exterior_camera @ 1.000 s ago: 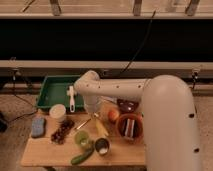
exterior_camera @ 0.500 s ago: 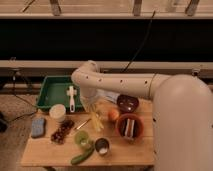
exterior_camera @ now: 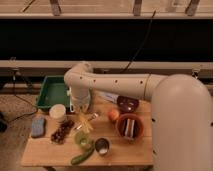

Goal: Place banana in plastic cup

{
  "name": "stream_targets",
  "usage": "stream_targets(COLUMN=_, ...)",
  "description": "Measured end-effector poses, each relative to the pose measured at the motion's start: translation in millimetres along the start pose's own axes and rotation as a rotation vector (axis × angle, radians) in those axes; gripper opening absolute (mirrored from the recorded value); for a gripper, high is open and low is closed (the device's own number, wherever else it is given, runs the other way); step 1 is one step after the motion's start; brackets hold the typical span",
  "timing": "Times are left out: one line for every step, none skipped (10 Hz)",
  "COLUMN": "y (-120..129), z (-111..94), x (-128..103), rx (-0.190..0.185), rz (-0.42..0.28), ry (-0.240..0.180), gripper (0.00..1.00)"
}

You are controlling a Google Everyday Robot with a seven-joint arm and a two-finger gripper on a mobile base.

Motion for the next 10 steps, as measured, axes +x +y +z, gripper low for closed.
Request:
stream_targets(y=-3, z=-1, x=-1, rx=0.017, rz=0.001, ry=0.004, gripper=0.0)
stream_targets(y=-5, z=-3, x=-3, rx=0.033, rz=0.002, ry=0.011, gripper=0.0)
stream_targets(y=-6, z=-6, x=-7, rx=0.048, rz=0.005, ry=0.016, gripper=0.0)
stream_targets(y=-7, z=-8, x=-11, rx=0.06, rz=0.007, ry=0.02, gripper=0.0)
stream_targets(y=-9, z=-8, x=-14, rx=0.074, rz=0.01, ry=0.023, gripper=0.0)
stream_targets(y=-13, z=-10, x=-17, rx=0.084, rz=0.009, ry=0.026, gripper=0.0)
stream_targets(y=-17, z=-11, x=-20, rx=0.097, rz=0.008, ry=0.028, gripper=0.0)
stream_targets(y=-19, z=-11, x=-23, rx=0.106, rz=0.009, ry=0.029, gripper=0.0)
stream_targets(y=-21, z=-11, x=-24, rx=0.112, rz=0.01, ry=0.029, gripper=0.0)
stream_targets(y=-23, z=-11, x=-26, rx=0.117, rz=0.011, ry=0.034, gripper=0.0)
